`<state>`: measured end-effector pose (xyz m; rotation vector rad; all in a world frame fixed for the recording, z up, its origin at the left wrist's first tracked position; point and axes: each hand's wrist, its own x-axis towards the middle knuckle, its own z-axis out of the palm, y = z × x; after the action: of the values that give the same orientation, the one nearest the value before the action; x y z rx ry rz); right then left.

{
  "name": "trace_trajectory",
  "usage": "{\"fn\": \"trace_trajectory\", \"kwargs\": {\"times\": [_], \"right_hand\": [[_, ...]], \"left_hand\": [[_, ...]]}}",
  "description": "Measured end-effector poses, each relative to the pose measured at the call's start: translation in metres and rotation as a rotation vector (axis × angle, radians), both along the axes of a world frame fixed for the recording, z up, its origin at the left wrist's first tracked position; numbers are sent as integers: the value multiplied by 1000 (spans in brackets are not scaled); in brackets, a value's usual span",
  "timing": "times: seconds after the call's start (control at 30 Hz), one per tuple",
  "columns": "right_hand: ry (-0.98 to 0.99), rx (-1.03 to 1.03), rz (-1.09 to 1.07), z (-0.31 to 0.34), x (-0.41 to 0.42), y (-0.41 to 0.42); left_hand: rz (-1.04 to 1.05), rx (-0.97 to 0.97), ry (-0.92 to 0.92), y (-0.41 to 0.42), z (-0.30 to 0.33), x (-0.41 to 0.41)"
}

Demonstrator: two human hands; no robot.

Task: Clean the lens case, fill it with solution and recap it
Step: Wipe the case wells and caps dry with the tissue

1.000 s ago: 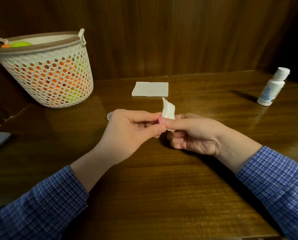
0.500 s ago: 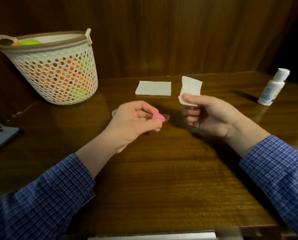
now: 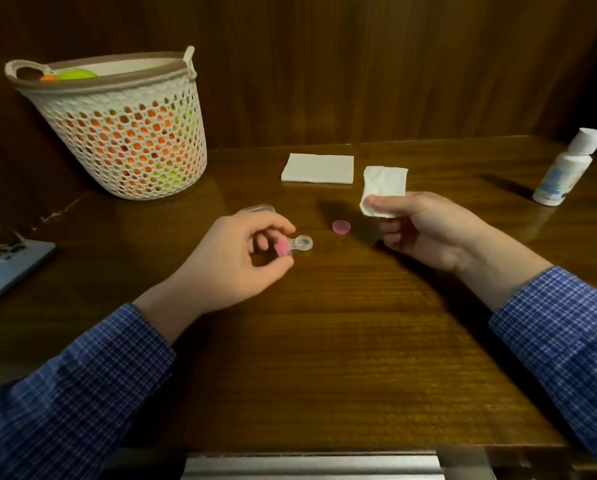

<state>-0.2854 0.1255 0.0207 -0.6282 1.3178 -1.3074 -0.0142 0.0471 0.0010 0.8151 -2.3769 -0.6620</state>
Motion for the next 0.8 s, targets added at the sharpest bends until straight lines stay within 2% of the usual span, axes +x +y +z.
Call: {"fn": "trace_trajectory", "kwargs": {"times": [0.33,0.47,0.67,0.8], "right_hand": [[103,42,-25,0,3,-3],[282,71,-7,-1,0,-10],[427,68,45,-3,3,-22],[490,33,138,-5,3,-22]], "left_hand": [[-27,-108,-175,0,2,15],[-24,-102,-161,-3,0,14],[-2,-74,-136,-6,-4,9],[47,-135,-80,-4,-3,7]]}}
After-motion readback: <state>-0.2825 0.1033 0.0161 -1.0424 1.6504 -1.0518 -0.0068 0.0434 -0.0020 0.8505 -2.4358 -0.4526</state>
